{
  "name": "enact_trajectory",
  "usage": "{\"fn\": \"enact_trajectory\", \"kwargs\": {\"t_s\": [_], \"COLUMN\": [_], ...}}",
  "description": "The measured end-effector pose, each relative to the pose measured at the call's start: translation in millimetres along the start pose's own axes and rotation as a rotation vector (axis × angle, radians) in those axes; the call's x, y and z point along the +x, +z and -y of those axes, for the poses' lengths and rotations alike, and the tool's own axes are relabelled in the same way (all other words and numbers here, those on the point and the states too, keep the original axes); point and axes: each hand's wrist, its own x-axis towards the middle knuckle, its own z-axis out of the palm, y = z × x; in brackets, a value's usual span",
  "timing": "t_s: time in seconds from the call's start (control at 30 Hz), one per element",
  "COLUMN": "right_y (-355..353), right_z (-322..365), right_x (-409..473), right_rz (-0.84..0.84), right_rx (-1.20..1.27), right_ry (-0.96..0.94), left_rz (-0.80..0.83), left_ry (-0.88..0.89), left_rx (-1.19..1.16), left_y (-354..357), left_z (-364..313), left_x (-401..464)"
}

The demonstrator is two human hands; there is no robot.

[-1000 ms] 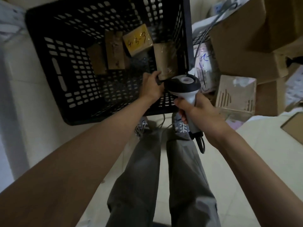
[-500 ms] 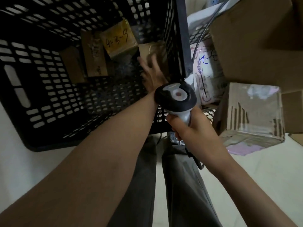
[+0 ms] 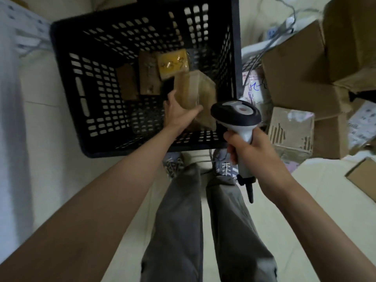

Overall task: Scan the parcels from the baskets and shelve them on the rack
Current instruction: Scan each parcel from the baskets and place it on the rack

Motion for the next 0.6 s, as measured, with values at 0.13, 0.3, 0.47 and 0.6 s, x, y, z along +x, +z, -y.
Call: {"fn": "enact_trajectory", "kwargs": {"t_s": [0.13, 0.3, 0.47, 0.6], "right_y": [-8, -9, 7, 22], "right_z": [32, 82, 136, 159], "right_x": [-44, -106, -182, -246], "right_rz": [0.048, 0.135, 0.243, 0.303], "right_rx": [-0.047, -0.143, -0.257, -0.276], "right_ry": [-0.043, -0.074, -0.159, -0.192], "left_rz": [-0.034, -0.054, -0.150, -0.192], "left_ry": [-0.058, -0.080, -0.041, 0.024], "left_rx": [-0.152, -0.347, -0.418, -0.305], "left_y": [-58, -123, -183, -227], "left_z": [-8, -18, -23, -22], "left_x": [-53, -135, -223, -298]}}
